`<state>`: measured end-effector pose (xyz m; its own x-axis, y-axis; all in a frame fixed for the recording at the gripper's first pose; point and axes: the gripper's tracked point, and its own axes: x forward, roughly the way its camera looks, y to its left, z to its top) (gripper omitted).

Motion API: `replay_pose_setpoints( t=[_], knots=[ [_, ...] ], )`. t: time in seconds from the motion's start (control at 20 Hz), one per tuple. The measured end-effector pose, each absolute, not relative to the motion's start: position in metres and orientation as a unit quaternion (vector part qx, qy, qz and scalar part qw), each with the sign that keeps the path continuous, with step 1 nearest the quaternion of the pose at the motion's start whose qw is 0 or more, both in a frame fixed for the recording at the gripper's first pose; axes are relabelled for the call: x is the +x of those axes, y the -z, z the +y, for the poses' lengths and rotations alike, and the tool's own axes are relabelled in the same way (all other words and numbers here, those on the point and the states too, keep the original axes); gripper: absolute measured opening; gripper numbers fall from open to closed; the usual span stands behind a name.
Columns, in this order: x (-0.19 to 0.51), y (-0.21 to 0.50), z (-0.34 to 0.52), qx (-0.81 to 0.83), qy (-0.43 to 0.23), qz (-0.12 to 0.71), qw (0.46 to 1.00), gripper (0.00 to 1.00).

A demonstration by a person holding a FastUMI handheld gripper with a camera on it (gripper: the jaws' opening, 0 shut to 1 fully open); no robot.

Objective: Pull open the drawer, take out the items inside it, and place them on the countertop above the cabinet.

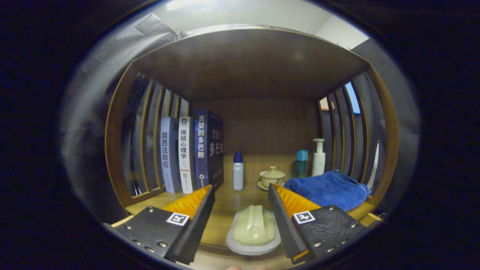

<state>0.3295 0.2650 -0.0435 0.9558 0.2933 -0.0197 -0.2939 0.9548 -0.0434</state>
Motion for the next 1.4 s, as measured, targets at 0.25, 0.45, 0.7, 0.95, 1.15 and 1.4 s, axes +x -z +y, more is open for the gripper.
replay_pose_setpoints(
  t=[0.25, 0.45, 0.7, 0.95, 1.15, 1.4],
  knots=[
    [0.33, 0.044, 0.264, -0.017, -0.148, 0.007, 0.989, 0.86],
    [0.331, 0.044, 0.262, -0.011, -0.145, 0.008, 0.989, 0.86],
    [0.331, 0.046, 0.262, -0.008, -0.147, 0.011, 0.989, 0.86],
    [0.331, 0.043, 0.258, 0.005, -0.144, 0.008, 0.99, 0.86],
    [0.332, 0.041, 0.254, 0.018, -0.139, 0.004, 0.99, 0.86],
    [0.333, 0.043, 0.252, 0.022, -0.138, 0.007, 0.99, 0.86]
  ],
)
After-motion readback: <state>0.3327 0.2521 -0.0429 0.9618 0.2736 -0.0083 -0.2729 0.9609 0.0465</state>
